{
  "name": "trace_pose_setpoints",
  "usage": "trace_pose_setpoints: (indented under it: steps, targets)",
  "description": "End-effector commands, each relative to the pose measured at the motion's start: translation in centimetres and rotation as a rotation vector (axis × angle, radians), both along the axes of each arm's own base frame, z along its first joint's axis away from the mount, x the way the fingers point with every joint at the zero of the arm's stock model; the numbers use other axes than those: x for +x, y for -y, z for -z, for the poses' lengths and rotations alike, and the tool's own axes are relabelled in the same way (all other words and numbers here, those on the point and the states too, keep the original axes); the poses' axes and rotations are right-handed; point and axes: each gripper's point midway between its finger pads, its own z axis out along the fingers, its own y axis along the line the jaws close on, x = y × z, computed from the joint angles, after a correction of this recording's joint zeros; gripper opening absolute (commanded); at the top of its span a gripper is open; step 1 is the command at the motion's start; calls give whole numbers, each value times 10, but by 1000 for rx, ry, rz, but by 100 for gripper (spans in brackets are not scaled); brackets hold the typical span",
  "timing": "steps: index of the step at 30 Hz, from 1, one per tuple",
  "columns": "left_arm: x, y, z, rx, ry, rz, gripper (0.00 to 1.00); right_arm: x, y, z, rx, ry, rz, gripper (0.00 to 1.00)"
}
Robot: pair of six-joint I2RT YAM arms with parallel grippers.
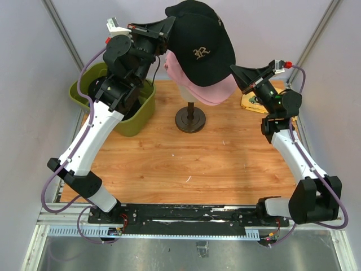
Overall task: Stack the hats
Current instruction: Stack the hat on the hat.
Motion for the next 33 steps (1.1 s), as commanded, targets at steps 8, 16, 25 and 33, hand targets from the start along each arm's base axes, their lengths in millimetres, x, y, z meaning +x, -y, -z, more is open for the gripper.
trace_pose_setpoints:
  steps: [8, 16, 25, 33]
  targets:
    - [8, -18, 25, 146, -48, -97, 5, 21, 17, 19, 145, -185, -60, 0]
    - [32, -23, 49, 190, -81, -88, 21, 38, 24, 33, 213, -230, -82, 0]
    - [40, -54, 50, 238, -66, -169, 38, 47, 31, 45, 213, -264, -74, 1]
    - [56, -86, 93, 285, -100, -233, 41, 51, 33, 59, 216, -313, -88, 1]
